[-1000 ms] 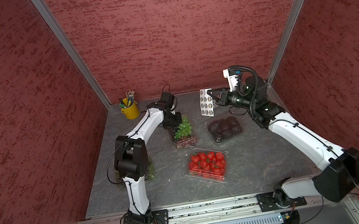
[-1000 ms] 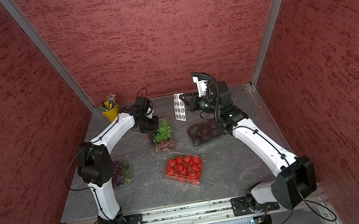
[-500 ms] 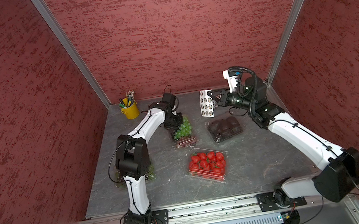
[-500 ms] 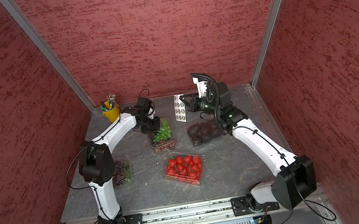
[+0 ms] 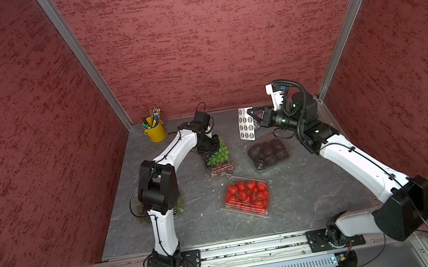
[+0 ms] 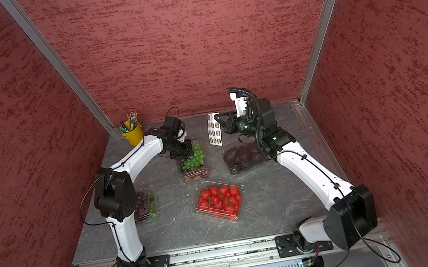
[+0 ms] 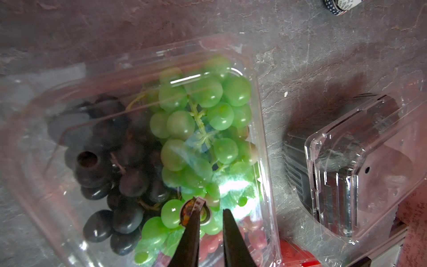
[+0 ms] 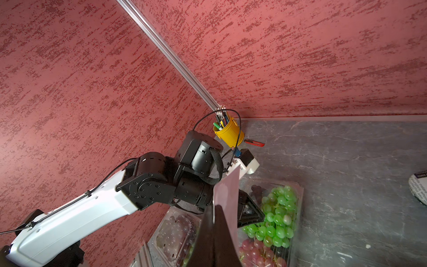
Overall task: Label fruit boxes
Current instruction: Stick the label on the fruit box.
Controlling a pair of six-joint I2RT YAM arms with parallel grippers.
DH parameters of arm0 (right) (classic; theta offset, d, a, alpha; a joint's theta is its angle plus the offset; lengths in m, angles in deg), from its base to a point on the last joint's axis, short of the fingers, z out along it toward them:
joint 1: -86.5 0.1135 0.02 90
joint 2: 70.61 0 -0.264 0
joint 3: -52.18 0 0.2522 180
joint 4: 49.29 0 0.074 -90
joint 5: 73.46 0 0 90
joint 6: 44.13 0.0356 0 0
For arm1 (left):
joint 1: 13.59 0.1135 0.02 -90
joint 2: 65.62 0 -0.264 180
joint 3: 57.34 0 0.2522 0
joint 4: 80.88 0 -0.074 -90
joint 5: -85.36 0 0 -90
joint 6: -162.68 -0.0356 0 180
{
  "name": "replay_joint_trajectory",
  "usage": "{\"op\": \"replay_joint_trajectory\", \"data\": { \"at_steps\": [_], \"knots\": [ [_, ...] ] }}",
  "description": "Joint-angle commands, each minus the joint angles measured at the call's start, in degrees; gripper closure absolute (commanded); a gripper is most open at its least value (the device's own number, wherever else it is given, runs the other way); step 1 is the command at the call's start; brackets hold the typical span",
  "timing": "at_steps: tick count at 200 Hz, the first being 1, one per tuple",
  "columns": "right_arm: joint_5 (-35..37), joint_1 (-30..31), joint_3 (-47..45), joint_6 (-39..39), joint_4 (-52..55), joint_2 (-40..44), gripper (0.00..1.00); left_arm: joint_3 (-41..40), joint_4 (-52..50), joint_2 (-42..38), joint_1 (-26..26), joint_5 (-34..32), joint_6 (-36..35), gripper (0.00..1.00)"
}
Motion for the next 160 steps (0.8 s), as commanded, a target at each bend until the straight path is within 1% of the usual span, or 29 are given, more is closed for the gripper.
{"op": "replay_joint_trajectory", "data": {
  "at_steps": [1, 58, 88, 118, 135, 160],
  "knots": [
    [-0.16, -0.29, -0.79, 0.33, -1.57, 1.19, 1.0, -1.02, 1.98, 0.5, -0.44, 2.42, 0.64, 0.8],
    [-0.42, -0.29, -1.38, 0.85, -2.1, 1.69, 1.0, -1.77, 5.56, 0.54, -0.21, 6.69, 1.34, 0.8],
    [-0.41, -0.3, -1.42, 0.85, -2.0, 1.94, 1.0, -1.74, 6.72, -0.98, 0.24, 6.99, 2.11, 0.8],
    [-0.34, -0.3, -1.46, 0.76, -1.84, 2.02, 1.0, -2.82, 7.98, -4.66, 1.03, 7.34, 2.7, 0.8],
    [-0.46, -0.29, -1.51, 0.85, -2.14, 1.97, 1.0, -4.17, 9.06, -6.37, 2.08, 7.38, 3.45, 0.8],
    [-0.67, -0.29, -1.42, 1.03, -2.44, 1.81, 1.0, -5.55, 8.78, -6.53, 3.73, 7.34, 3.58, 0.8]
  ]
}}
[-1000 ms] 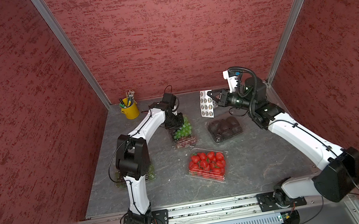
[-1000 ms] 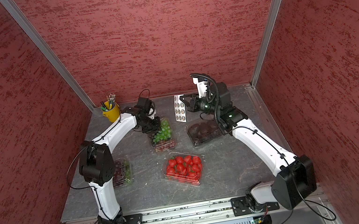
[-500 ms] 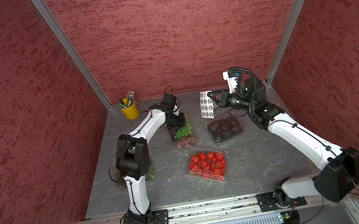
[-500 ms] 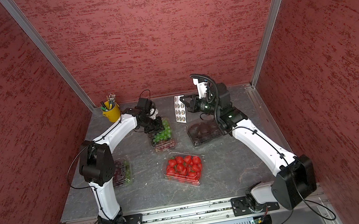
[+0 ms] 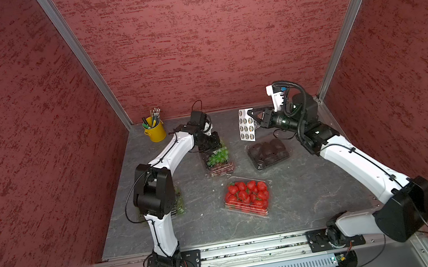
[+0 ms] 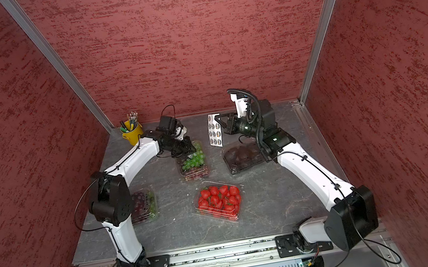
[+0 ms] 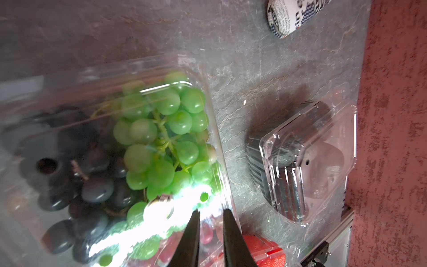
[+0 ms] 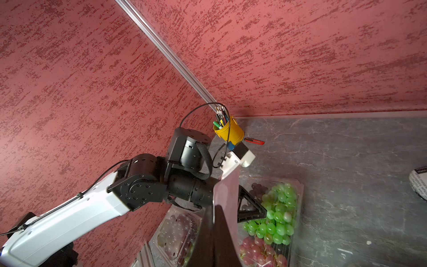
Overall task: Label fruit boxes
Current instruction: Stick the label on the fruit box.
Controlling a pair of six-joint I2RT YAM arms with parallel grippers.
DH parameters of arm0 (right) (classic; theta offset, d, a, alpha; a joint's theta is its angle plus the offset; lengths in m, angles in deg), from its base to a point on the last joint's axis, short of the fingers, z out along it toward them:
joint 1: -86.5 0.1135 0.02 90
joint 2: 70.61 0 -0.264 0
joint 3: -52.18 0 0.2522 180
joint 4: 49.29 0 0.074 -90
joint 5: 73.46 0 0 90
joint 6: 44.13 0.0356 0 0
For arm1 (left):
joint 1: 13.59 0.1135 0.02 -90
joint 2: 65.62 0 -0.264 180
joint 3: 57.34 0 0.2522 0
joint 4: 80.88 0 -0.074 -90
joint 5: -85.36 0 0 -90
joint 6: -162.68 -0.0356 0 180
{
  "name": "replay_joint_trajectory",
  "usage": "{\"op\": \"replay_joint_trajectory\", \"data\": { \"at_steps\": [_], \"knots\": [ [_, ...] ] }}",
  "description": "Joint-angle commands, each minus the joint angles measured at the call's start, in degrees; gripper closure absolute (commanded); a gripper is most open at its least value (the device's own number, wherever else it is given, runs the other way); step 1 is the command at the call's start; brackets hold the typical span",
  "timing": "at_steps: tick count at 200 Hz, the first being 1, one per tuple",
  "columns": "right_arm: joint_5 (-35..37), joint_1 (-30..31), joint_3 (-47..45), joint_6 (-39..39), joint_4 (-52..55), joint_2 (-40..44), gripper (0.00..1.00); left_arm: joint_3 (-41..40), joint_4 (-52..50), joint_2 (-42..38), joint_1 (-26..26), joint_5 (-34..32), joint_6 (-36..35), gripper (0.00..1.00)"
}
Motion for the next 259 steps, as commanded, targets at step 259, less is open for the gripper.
{"op": "replay_joint_trajectory", "data": {
  "at_steps": [259],
  "knots": [
    [-1.24, -0.27, -1.02, 1.41, -3.43, 1.42, 1.0, 0.27, 5.04, -1.1, -0.84, 5.2, 3.54, 0.77]
  ]
}}
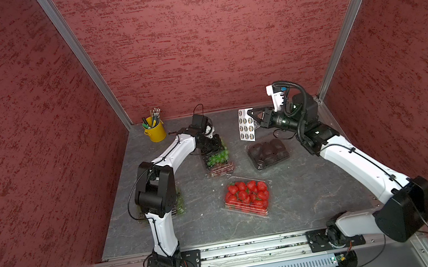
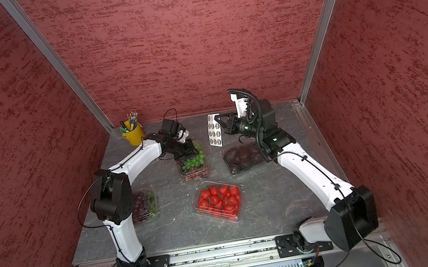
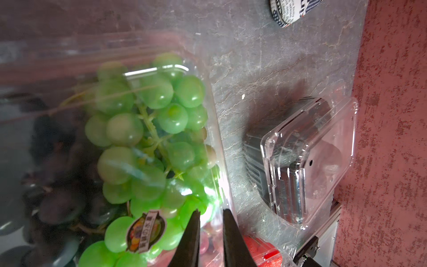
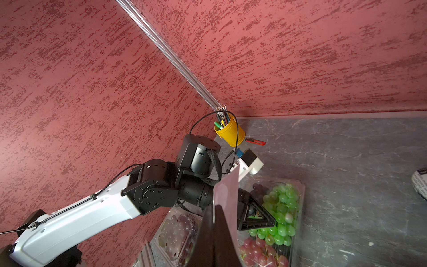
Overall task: Label fruit boxes
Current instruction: Stick the label on the fruit box, then adjust the label sticker.
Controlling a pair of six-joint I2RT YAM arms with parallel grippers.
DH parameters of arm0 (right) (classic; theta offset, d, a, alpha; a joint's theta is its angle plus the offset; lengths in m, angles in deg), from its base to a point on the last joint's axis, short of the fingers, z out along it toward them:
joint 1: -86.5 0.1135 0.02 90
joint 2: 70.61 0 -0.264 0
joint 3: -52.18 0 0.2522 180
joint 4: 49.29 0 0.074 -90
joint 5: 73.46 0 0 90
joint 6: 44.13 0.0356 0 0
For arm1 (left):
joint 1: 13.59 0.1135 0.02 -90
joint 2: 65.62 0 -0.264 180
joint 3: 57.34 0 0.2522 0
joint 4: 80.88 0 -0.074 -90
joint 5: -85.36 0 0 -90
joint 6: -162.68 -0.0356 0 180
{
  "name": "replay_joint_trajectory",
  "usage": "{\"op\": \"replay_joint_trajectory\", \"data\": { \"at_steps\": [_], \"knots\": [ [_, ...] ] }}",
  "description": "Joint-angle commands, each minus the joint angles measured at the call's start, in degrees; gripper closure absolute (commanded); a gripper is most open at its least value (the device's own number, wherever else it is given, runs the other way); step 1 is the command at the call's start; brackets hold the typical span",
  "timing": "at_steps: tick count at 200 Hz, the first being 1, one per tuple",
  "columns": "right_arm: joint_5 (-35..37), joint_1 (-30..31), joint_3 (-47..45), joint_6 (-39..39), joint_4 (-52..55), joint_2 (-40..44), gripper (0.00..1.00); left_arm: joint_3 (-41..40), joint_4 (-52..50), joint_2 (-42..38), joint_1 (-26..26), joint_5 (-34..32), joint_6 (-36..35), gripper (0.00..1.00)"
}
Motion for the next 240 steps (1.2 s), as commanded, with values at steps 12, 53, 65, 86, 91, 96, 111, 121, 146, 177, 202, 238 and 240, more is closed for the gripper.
{"op": "replay_joint_trajectory", "data": {
  "at_steps": [12, 53, 65, 86, 91, 96, 111, 121, 146, 177, 202, 238, 240],
  "knots": [
    [-1.84, -0.27, -0.64, 1.56, -3.68, 1.36, 1.0, 2.02, 2.95, -5.84, 0.61, 3.8, 2.92, 0.74],
    [-6.44, -0.54, -1.12, 5.44, -10.58, 0.72, 1.0, -4.43, 22.86, -14.92, 4.62, 18.1, 16.5, 0.44],
    [-7.91, -0.73, -1.22, 7.19, -13.26, 0.37, 1.0, -5.87, 29.33, -16.53, 5.44, 21.76, 21.19, 0.39],
    [-10.58, -0.83, -1.12, 10.19, -18.3, -0.56, 1.0, -7.47, 39.5, -18.2, 6.14, 26.54, 27.89, 0.36],
    [-11.18, -0.88, -1.12, 11.06, -19.62, -0.83, 1.0, -7.88, 41.76, -18.63, 6.14, 27.34, 29.29, 0.34],
    [-11.81, -0.89, -1.12, 11.89, -21.02, -1.06, 1.0, -8.49, 44.27, -18.91, 6.18, 28.03, 30.71, 0.32],
    [-13.44, -0.93, -1.04, 14.43, -25.04, -1.96, 1.0, -9.88, 51.73, -19.78, 6.27, 29.99, 34.63, 0.31],
    [-14.25, -0.97, -1.03, 16.04, -27.41, -2.5, 1.0, -10.39, 54.91, -20.06, 6.27, 30.91, 36.2, 0.3],
    [-15.53, -0.97, -0.51, 18.51, -31.13, -3.84, 1.0, -11.05, 59.52, -20.36, 6.18, 32.45, 38.23, 0.3],
    [-15.18, -1.09, 0.05, 19.35, -32.01, -4.79, 1.0, -12.85, 66.08, -21.04, 6.22, 33.09, 42.1, 0.34],
    [-14.74, -1.34, 0.11, 20.59, -33.68, -5.33, 1.0, -13.38, 69.53, -21.58, 5.94, 33.83, 42.8, 0.37],
    [-14.93, -1.33, 0.38, 21.87, -35.35, -5.89, 1.0, -12.91, 71.44, -20.63, 4.15, 36.67, 42.97, 0.43],
    [-14.93, -1.33, 0.38, 21.9, -35.29, -5.89, 1.0, -12.93, 71.6, -20.58, 4.09, 36.76, 43.06, 0.43]
  ]
}}
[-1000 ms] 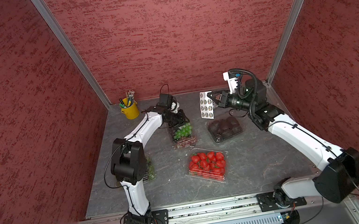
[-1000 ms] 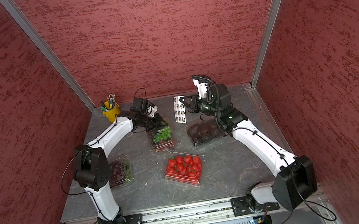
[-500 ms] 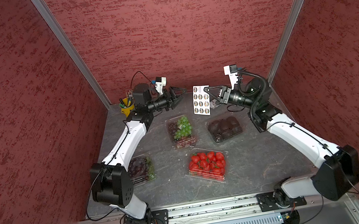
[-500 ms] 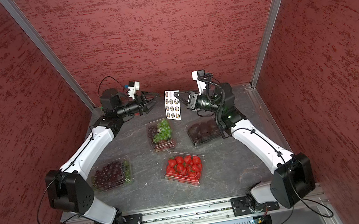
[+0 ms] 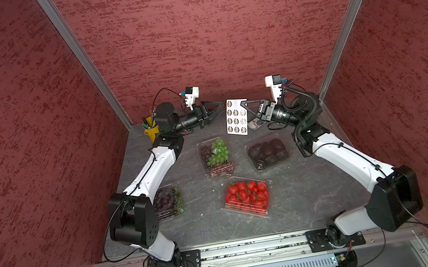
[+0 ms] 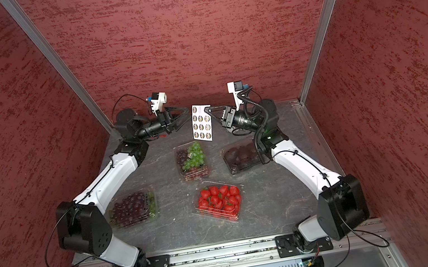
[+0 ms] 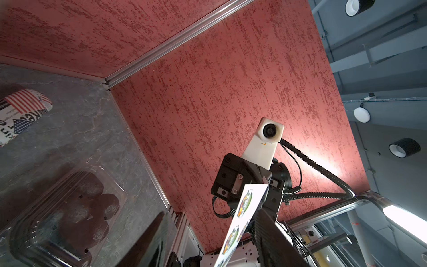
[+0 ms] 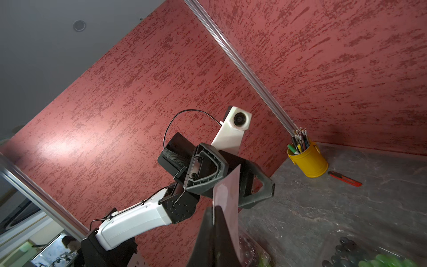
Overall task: Label fruit boxes
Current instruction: Adjust the label sticker.
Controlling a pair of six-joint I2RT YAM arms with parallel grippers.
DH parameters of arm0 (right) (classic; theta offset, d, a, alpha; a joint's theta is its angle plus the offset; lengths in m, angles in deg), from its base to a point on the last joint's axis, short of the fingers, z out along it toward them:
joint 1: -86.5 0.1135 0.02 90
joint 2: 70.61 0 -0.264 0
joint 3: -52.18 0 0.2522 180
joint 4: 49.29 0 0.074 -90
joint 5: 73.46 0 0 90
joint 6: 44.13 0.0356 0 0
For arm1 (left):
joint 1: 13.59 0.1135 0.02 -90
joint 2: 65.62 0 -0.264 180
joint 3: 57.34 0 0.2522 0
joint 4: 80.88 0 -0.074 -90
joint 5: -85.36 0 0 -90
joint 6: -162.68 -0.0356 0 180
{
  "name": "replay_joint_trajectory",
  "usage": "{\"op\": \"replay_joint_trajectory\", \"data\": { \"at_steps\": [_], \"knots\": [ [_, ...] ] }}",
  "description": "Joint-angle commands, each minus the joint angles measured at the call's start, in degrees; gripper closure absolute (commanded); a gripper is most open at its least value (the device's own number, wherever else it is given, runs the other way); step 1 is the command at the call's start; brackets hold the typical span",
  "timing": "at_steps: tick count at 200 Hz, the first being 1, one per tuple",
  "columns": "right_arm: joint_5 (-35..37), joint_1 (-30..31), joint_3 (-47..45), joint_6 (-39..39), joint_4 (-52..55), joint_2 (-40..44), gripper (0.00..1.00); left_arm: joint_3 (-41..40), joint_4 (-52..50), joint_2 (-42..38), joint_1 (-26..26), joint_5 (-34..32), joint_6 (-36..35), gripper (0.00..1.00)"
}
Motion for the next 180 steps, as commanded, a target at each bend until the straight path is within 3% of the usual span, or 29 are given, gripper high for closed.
{"op": "replay_joint_trajectory", "data": {
  "at_steps": [1, 39, 73, 100, 114, 130, 180],
  "knots": [
    [-0.64, -0.49, 1.34, 2.14, -3.47, -0.6, 1.0, 0.27, 4.74, -0.76, -1.45, 3.06, 0.98, 0.43],
    [-0.46, -0.67, 1.2, 2.19, -3.29, -0.42, 1.0, 0.43, 7.2, -0.36, -2.95, 4.06, 1.83, 0.53],
    [-0.46, -0.68, 0.92, 2.14, -3.14, -0.18, 1.0, 0.82, 8.61, 0.09, -3.8, 4.4, 2.52, 0.71],
    [-0.64, -0.67, 0.5, 2.23, -3.22, 0.01, 1.0, 1.4, 8.78, 0.52, -4.47, 4.45, 2.82, 0.77],
    [-0.63, -0.67, 0.29, 2.06, -2.96, 0.23, 1.0, 1.75, 8.95, 0.72, -4.6, 4.46, 2.95, 0.76],
    [-0.31, -0.71, 0.06, 1.57, -2.2, 0.53, 1.0, 1.93, 9.22, 0.86, -4.89, 4.67, 2.92, 0.6],
    [0.06, -0.72, 0.13, 1.36, -1.97, 0.89, 1.0, 0.63, 10.14, 0.62, -4.49, 4.84, 3.28, 0.56]
  ]
}}
